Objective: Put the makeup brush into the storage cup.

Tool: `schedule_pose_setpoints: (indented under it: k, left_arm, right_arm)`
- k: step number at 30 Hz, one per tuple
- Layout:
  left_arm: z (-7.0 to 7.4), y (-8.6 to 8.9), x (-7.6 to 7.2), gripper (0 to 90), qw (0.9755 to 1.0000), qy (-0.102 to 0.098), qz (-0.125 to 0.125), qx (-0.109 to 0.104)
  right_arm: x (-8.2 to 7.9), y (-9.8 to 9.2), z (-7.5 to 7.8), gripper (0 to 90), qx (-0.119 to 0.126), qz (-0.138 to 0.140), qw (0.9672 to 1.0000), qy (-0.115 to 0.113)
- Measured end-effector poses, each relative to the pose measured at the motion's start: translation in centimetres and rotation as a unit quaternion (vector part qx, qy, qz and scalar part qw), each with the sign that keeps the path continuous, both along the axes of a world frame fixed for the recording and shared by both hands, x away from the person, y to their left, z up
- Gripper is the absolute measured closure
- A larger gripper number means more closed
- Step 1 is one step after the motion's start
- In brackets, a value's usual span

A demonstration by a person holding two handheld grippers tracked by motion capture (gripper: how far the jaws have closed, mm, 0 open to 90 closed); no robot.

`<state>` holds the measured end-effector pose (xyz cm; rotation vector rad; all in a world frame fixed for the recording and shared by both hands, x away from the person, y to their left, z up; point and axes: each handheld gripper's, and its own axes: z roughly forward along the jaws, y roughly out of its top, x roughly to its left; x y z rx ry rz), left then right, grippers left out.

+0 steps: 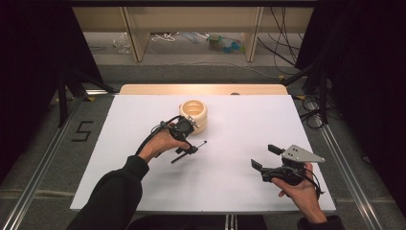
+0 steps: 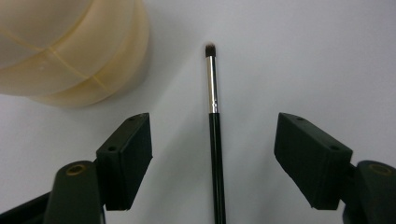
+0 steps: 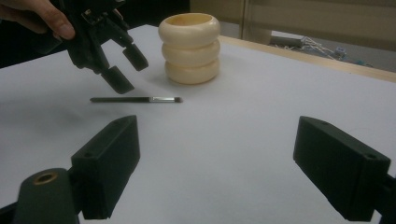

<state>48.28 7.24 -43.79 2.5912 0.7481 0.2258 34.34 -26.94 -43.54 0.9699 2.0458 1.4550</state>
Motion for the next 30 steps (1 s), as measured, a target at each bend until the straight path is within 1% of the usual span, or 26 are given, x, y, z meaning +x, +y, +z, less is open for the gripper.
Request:
schedule_pose_setpoints:
  k: [1,3,4,5,6,8,9,10,11,12,13,14,15,16,17,19,20,21,22,23,24,26,27,28,29,30]
  left_arm:
    - [0.0,-0.1,0.0,28.7,1.0000,-0.001,0.001,0.002]
    - [-0.1,-0.4,0.1,29.1,0.9999,0.003,-0.008,0.011]
    - [-0.2,-0.5,0.1,30.0,0.9999,0.007,-0.008,0.009]
    - [-0.4,-0.6,0.1,31.1,0.9999,0.009,-0.008,0.004]
    - [-0.4,-0.6,0.3,31.9,0.9999,0.008,-0.011,0.009]
    - [-0.7,-0.7,0.3,33.6,0.9998,0.014,-0.010,0.014]
    - [-0.8,-0.7,0.3,34.5,0.9997,0.016,-0.010,0.014]
    - [-0.9,-0.7,0.3,35.2,0.9998,0.017,-0.006,0.013]
    - [-0.9,-0.7,0.3,36.1,0.9996,0.019,-0.005,0.019]
    - [-1.0,-0.7,0.4,39.2,0.9996,0.019,-0.005,0.020]
    - [-1.0,-0.7,0.4,39.2,0.9995,0.019,-0.007,0.022]
    - [-1.0,-0.8,0.5,40.5,0.9994,0.023,-0.009,0.026]
    - [-1.2,-0.8,0.5,42.5,0.9992,0.027,-0.009,0.027]
    - [-1.2,-0.8,0.5,43.5,0.9992,0.027,-0.009,0.027]
    - [-1.3,-0.8,0.6,45.0,0.9992,0.028,-0.010,0.028]
    - [-1.4,-0.9,0.7,46.3,0.9990,0.030,-0.010,0.030]
    - [-1.5,-0.9,0.7,47.0,0.9989,0.031,-0.011,0.033]
    - [-1.5,-1.0,0.7,48.5,0.9989,0.031,-0.012,0.033]
    - [-1.6,-1.0,0.7,49.0,0.9986,0.036,-0.016,0.037]
    - [-1.7,-1.0,0.7,49.0,0.9985,0.038,-0.015,0.036]
    - [-1.7,-1.0,0.8,50.7,0.9983,0.040,-0.015,0.040]
    - [-1.7,-1.0,0.8,52.6,0.9982,0.041,-0.017,0.041]
    - [-1.8,-1.0,0.9,53.1,0.9981,0.043,-0.017,0.042]
    - [-1.8,-0.9,0.9,53.7,0.9982,0.043,-0.015,0.039]
    - [-1.8,-0.9,0.9,54.3,0.9982,0.043,-0.015,0.039]
    - [-1.8,-0.9,0.9,55.2,0.9982,0.044,-0.014,0.038]
  right_arm:
    - [0.0,-0.1,0.1,15.8,-0.006,-0.004,1.0000,0.000]
    - [-0.1,-0.1,0.1,15.9,-0.005,-0.004,1.0000,0.003]
    - [0.0,-0.1,0.1,15.9,-0.009,-0.001,1.0000,0.004]
    - [-0.1,0.0,0.0,15.8,0.002,0.000,0.9999,0.013]
    - [-0.1,0.0,0.0,15.9,0.002,-0.001,0.9999,0.013]
    - [0.0,0.0,0.0,15.8,0.004,0.000,0.9999,0.009]
    - [0.0,0.0,0.0,15.9,0.001,0.000,1.0000,0.003]
    - [0.0,0.0,0.0,15.8,-0.002,0.001,1.0000,0.003]
    - [-0.1,0.0,0.0,15.8,0.002,0.002,0.9999,0.013]
    - [-0.2,-0.1,0.2,15.8,-0.009,0.001,0.9998,0.017]
    - [-0.2,-0.1,0.2,15.8,-0.009,0.001,0.9998,0.017]
    - [-0.1,0.1,0.2,15.8,0.001,0.002,0.9999,0.011]
    - [-0.2,-0.1,0.2,15.8,-0.012,0.002,0.9998,0.018]
    - [-0.2,-0.1,0.2,15.8,-0.011,0.003,0.9998,0.019]
    - [-0.1,0.1,0.0,15.8,0.007,0.007,0.9999,0.011]
    - [-0.1,0.1,0.1,15.8,0.007,0.007,0.9999,0.012]
    - [0.0,0.1,0.0,15.8,0.007,0.007,0.9999,0.008]
    - [-0.2,-0.1,0.2,15.8,-0.015,0.003,0.9997,0.020]
    - [-0.2,-0.1,0.2,15.8,-0.014,0.002,0.9997,0.021]
    - [-0.2,-0.1,0.2,15.8,-0.014,0.002,0.9997,0.021]
    - [-0.1,0.1,0.1,15.8,0.006,0.008,0.9998,0.015]
    - [0.0,0.1,0.1,15.8,0.007,0.008,0.9999,0.011]
    - [-0.1,-0.1,0.2,15.8,-0.015,0.004,0.9998,0.015]
    - [0.0,0.1,0.0,15.8,-0.005,0.003,1.0000,0.003]
    - [-0.1,-0.1,0.2,15.8,-0.012,0.004,0.9998,0.014]
    - [0.0,0.2,0.0,15.8,0.008,0.009,0.9999,0.010]
